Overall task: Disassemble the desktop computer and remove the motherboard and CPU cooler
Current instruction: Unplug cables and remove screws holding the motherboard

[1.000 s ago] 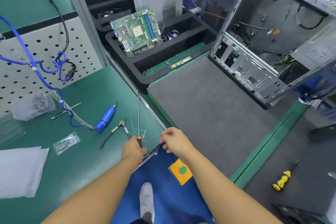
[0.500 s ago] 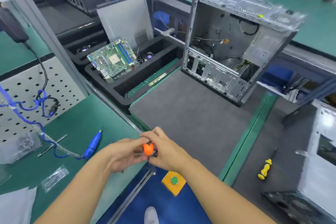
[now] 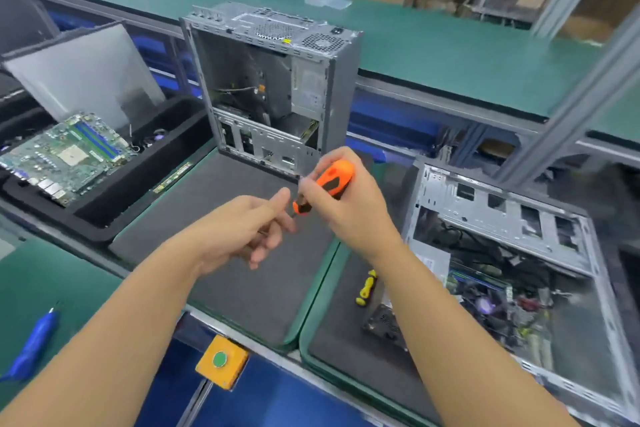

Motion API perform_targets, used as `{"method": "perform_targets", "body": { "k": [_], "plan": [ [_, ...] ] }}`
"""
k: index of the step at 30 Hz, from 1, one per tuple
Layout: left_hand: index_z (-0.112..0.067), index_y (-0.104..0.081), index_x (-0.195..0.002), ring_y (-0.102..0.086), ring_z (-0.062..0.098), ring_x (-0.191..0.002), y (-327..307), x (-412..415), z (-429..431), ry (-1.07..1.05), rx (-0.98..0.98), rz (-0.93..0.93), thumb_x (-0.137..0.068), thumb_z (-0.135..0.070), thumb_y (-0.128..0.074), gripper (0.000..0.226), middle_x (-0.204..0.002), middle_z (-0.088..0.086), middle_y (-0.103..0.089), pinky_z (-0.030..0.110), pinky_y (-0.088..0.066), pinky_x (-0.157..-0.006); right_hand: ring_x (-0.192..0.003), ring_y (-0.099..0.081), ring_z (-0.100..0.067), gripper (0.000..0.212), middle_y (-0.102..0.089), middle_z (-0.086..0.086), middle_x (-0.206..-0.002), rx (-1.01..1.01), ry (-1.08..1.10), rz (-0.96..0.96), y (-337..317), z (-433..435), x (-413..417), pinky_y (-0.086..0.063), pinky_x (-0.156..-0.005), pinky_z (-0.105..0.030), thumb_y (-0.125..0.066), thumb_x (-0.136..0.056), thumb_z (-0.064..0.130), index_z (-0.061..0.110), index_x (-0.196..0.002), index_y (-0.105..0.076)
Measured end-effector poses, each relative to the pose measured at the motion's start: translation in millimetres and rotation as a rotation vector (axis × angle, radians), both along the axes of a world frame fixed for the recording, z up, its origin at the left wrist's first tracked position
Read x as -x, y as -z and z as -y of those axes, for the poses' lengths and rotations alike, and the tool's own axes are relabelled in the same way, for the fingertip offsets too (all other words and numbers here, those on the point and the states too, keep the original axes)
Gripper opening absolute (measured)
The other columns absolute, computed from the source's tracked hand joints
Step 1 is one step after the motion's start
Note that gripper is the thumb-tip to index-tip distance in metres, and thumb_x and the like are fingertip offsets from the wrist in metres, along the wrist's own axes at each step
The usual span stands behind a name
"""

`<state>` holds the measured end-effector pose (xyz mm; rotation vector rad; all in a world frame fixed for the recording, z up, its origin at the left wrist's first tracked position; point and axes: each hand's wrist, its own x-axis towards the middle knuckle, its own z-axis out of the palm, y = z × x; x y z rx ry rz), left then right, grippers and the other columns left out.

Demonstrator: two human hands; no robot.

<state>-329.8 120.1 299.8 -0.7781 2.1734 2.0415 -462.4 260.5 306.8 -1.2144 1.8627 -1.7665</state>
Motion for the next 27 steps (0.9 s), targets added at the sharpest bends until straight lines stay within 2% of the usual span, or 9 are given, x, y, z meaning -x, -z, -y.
{"method": "perform_targets", "body": {
  "k": [5, 8, 10, 13, 16, 18, 22, 24, 27],
  "plan": [
    [-0.023, -0.073, -0.084, -0.053, 0.016, -0.048, -8.5, 88.2, -76.7, -0.031, 0.064, -0.243, -0.097, -0.042, -0.059, 0.026, -0.061, -0.002, -0.056, 0.027, -0.046, -0.045, -0.051, -0.064, -0.023, 0.022, -0.054, 0.002, -0.065, 0.180, 0.282, -0.064, -47.7, -82.3, 60.4, -0.055, -0.048, -0.039, -0.067, -0.088, 0.030, 0.033, -0.095, -0.046],
    [-0.022, -0.071, -0.098, -0.058, 0.009, -0.065, -5.4, 133.9, -120.3, 0.064, 0.213, -0.334, -0.096, -0.021, -0.063, 0.008, -0.071, -0.013, -0.065, 0.025, -0.049, -0.058, -0.044, -0.059, -0.025, 0.024, -0.048, 0.006, -0.064, 0.241, 0.408, -0.136, -66.4, -128.0, 88.4, -0.049, -0.044, -0.033, -0.065, -0.089, 0.029, 0.039, -0.094, -0.044],
    [-0.027, -0.070, -0.101, -0.058, 0.004, -0.069, -3.5, 161.7, -147.1, 0.116, 0.285, -0.379, -0.096, -0.020, -0.063, 0.011, -0.078, -0.014, -0.068, 0.017, -0.047, -0.062, -0.044, -0.058, -0.023, 0.023, -0.048, 0.004, -0.065, 0.248, 0.470, -0.191, -74.1, -156.4, 104.5, -0.049, -0.043, -0.034, -0.063, -0.091, 0.027, 0.035, -0.096, -0.043],
    [-0.027, -0.072, -0.101, -0.060, 0.000, -0.074, -2.9, 197.0, -175.4, 0.181, 0.315, -0.418, -0.100, -0.026, -0.056, 0.016, -0.095, -0.002, -0.075, 0.012, -0.045, -0.067, -0.045, -0.057, -0.022, 0.022, -0.047, 0.004, -0.066, 0.274, 0.548, -0.226, -84.8, -190.5, 125.1, -0.051, -0.044, -0.037, -0.063, -0.093, 0.022, 0.028, -0.097, -0.041],
    [-0.023, -0.075, -0.105, -0.067, 0.002, -0.085, 1.2, 223.0, -186.4, 0.275, 0.332, -0.398, -0.102, -0.032, -0.051, 0.025, -0.097, -0.010, -0.075, 0.018, -0.047, -0.079, -0.044, -0.053, -0.007, 0.023, -0.043, 0.011, -0.062, 0.283, 0.691, -0.345, -98.8, -214.5, 144.8, -0.046, -0.048, -0.018, -0.063, -0.094, 0.020, 0.022, -0.098, -0.040],
    [-0.030, -0.074, -0.105, -0.069, 0.005, -0.095, 8.5, 235.8, -186.4, 0.336, 0.385, -0.387, -0.099, -0.030, -0.057, 0.017, -0.099, -0.017, -0.074, 0.023, -0.051, -0.088, -0.045, -0.052, -0.005, 0.024, -0.043, 0.012, -0.062, 0.274, 0.730, -0.403, -105.7, -223.5, 156.6, -0.043, -0.048, -0.013, -0.063, -0.094, 0.022, 0.019, -0.099, -0.040],
    [-0.044, -0.073, -0.097, -0.066, -0.006, -0.084, 24.6, 256.6, -187.4, 0.362, 0.528, -0.366, -0.093, -0.024, -0.069, 0.021, -0.093, -0.026, -0.072, 0.008, -0.048, -0.072, -0.048, -0.049, -0.004, 0.025, -0.038, 0.009, -0.062, 0.161, 0.733, -0.502, -104.0, -220.6, 172.4, -0.038, -0.048, -0.010, -0.063, -0.095, 0.027, 0.021, -0.101, -0.039],
    [-0.042, -0.074, -0.094, -0.066, -0.009, -0.081, 32.9, 269.9, -188.8, 0.318, 0.537, -0.376, -0.090, -0.020, -0.072, 0.022, -0.088, -0.027, -0.073, 0.007, -0.048, -0.073, -0.049, -0.044, -0.008, 0.025, -0.036, 0.001, -0.061, 0.097, 0.715, -0.536, -98.2, -212.2, 178.6, -0.037, -0.047, -0.012, -0.062, -0.096, 0.029, 0.022, -0.102, -0.038],
    [-0.032, -0.077, -0.098, -0.067, -0.009, -0.085, 43.8, 289.2, -188.3, 0.296, 0.515, -0.357, -0.088, -0.018, -0.074, 0.017, -0.086, -0.026, -0.073, 0.014, -0.052, -0.085, -0.052, -0.044, -0.017, 0.025, -0.039, -0.003, -0.062, 0.009, 0.703, -0.570, -90.5, -198.4, 188.9, -0.045, -0.049, -0.031, -0.061, -0.096, 0.033, 0.022, -0.103, -0.039]
  ]
}}
